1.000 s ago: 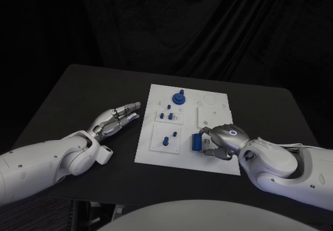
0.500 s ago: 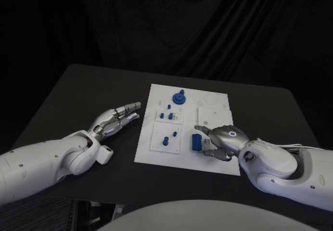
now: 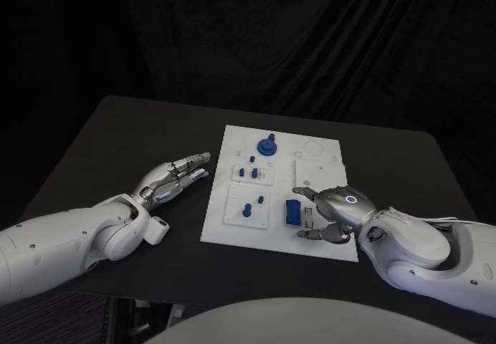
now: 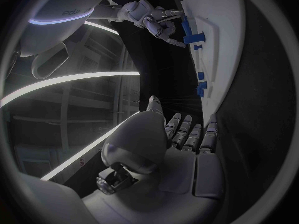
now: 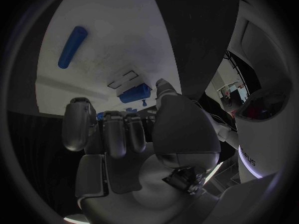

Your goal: Assemble the parts on the task board

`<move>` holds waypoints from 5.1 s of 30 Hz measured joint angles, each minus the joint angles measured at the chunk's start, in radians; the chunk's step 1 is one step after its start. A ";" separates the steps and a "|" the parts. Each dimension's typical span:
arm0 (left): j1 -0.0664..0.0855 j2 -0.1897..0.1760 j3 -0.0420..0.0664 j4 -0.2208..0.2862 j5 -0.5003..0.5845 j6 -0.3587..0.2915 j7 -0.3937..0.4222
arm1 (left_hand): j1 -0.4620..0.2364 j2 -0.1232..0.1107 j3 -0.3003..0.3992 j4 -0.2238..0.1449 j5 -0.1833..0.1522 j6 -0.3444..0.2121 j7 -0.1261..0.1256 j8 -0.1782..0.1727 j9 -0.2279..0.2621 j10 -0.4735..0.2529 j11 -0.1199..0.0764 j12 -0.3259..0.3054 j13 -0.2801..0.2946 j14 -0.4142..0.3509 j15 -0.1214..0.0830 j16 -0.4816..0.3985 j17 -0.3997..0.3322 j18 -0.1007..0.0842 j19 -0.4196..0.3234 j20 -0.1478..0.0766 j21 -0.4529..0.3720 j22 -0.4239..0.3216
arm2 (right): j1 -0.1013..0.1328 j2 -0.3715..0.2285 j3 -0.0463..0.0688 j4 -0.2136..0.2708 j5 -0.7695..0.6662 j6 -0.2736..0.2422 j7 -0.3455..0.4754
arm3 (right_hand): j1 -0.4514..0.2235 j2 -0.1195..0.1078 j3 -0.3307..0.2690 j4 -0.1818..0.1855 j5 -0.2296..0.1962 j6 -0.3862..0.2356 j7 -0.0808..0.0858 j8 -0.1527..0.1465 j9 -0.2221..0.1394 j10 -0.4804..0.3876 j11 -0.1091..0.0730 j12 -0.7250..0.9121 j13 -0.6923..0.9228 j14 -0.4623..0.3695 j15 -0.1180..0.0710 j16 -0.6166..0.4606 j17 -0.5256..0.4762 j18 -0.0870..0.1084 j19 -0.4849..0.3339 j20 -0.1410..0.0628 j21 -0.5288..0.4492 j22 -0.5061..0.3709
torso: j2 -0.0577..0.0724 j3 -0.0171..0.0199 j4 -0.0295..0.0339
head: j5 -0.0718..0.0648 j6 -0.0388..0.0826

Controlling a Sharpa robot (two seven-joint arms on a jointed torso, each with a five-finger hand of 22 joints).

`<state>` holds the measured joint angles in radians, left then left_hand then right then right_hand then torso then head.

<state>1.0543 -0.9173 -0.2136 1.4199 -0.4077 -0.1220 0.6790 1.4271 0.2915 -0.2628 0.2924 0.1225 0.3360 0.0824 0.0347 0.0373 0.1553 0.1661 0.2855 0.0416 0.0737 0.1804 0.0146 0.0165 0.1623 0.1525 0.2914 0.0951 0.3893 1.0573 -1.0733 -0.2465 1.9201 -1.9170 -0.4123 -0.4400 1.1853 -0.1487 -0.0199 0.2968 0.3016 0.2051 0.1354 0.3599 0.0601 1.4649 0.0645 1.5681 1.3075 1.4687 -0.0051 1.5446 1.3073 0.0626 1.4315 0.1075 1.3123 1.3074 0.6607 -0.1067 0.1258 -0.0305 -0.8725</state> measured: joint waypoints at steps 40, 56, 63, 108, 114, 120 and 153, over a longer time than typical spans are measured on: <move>-0.002 0.002 0.000 0.000 0.000 0.003 0.000 | 0.000 0.000 0.000 0.000 0.000 0.000 0.000 0.000 0.000 0.000 0.000 0.000 0.000 0.000 0.000 0.000 0.000 0.000 0.000 0.000 0.000 0.000 | 0.000 0.037 0.000 -0.041 0.057 -0.060 0.026 | 0.126 0.170 -0.031 -0.072 -0.016 0.141 -0.051 0.918 0.562 0.002 -0.052 0.000 0.000 -0.003 -0.043 0.000 0.000 0.000 0.012 -0.041 0.008 0.001 | 0.002 -0.0012 0.0020 | 0.003 0.000; -0.002 0.003 0.000 -0.002 0.000 0.007 0.000 | -0.004 0.004 0.000 0.000 0.000 0.000 0.000 0.000 0.000 0.000 0.000 0.000 0.000 0.004 0.004 0.000 0.000 0.000 0.000 0.000 0.000 0.000 | 0.000 0.045 0.000 -0.046 0.058 -0.057 0.028 | 0.109 0.136 -0.067 -0.047 -0.016 0.137 -0.054 0.929 0.608 0.002 -0.052 0.000 0.000 -0.003 -0.042 0.000 0.000 0.000 0.009 -0.045 0.008 0.000 | 0.001 -0.0006 0.0009 | 0.004 0.000; -0.002 0.003 0.000 -0.002 0.000 0.008 0.000 | -0.004 0.004 0.000 0.000 0.000 0.000 0.000 0.000 0.000 0.000 0.000 0.000 0.000 0.004 0.004 0.000 0.000 0.000 0.000 0.000 0.000 0.000 | 0.001 0.022 0.000 -0.029 0.060 -0.060 0.028 | 0.008 0.106 -0.072 -0.003 -0.016 0.134 -0.058 0.893 0.610 0.002 -0.059 0.000 0.000 -0.002 -0.048 0.000 0.000 0.000 0.012 -0.049 0.008 0.000 | 0.001 -0.0005 0.0009 | 0.003 0.000; -0.004 -0.002 0.000 -0.001 0.000 0.000 0.000 | -0.004 0.004 0.003 -0.003 0.000 0.011 0.011 0.004 0.002 0.000 0.000 0.000 0.000 0.004 0.004 0.000 0.001 0.000 0.000 0.000 0.004 0.002 | 0.078 -0.138 -0.004 -0.013 0.348 0.135 -0.158 | -0.017 0.144 -0.037 -0.031 -0.016 0.577 -0.068 0.303 0.404 0.002 -0.063 0.000 0.000 -0.002 -0.056 0.012 0.000 -0.031 0.036 -0.058 0.188 0.000 | 0.002 0.0010 0.0005 | -0.065 0.000; -0.004 -0.003 0.000 -0.001 0.000 0.000 0.000 | -0.004 0.004 0.003 -0.003 0.000 0.011 0.011 0.004 0.002 0.003 0.003 0.000 0.000 0.004 0.004 0.000 0.001 0.000 0.000 0.000 0.004 0.002 | 0.071 -0.127 -0.004 -0.025 0.346 0.138 -0.160 | -0.017 0.144 -0.037 -0.031 -0.016 0.577 -0.068 0.303 0.405 0.002 -0.063 0.000 0.000 -0.002 -0.056 0.012 0.000 -0.031 0.036 -0.058 0.182 0.000 | 0.000 0.0003 -0.0012 | -0.061 0.000; -0.004 -0.002 0.000 -0.001 0.000 0.000 0.000 | -0.004 0.004 0.003 -0.003 0.000 0.011 0.011 0.004 0.002 0.003 0.003 0.000 0.000 0.004 0.004 0.000 0.001 0.000 0.000 0.000 0.004 0.002 | 0.062 -0.118 -0.003 -0.031 0.342 0.143 -0.163 | -0.014 0.146 -0.037 -0.031 -0.016 0.577 -0.068 0.299 0.407 0.002 -0.063 0.000 0.000 -0.002 -0.056 0.012 0.000 -0.031 0.036 -0.058 0.177 0.000 | 0.002 -0.0002 -0.0009 | -0.063 0.000; -0.007 -0.001 0.000 -0.002 0.000 0.002 0.000 | 0.003 -0.003 0.007 -0.007 0.000 0.011 0.011 0.004 0.002 0.003 0.003 0.000 0.000 0.004 0.004 0.000 0.001 0.000 0.000 0.000 0.004 0.001 | 0.039 -0.086 0.000 -0.053 0.337 0.088 -0.149 | 0.166 0.173 0.178 -0.101 -0.007 0.704 -0.073 0.122 0.392 0.002 -0.092 0.000 0.000 -0.002 -0.077 0.008 0.000 -0.031 0.033 -0.078 0.175 0.000 | 0.000 0.0001 0.0009 | -0.060 0.000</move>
<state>1.0469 -0.9181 -0.2137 1.4174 -0.4077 -0.1201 0.6790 1.4300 0.2887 -0.2559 0.2854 0.1225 0.3467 0.0931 0.0386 0.0388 0.1588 0.1696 0.2855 0.0413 0.0773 0.1840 0.0146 0.0171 0.1624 0.1525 0.2915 0.0990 0.3900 1.0965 -1.1593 -0.2464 1.8673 -1.5797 -0.3246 -0.5892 1.3515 0.0240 0.1581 0.1959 0.2943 0.9094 0.0621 0.4824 0.4520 1.4668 -0.0270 1.5681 1.3075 1.4672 -0.0824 1.5522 1.3073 0.0314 1.4648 0.0298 1.4875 1.3074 0.6610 -0.1066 0.1266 -0.0900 -0.8725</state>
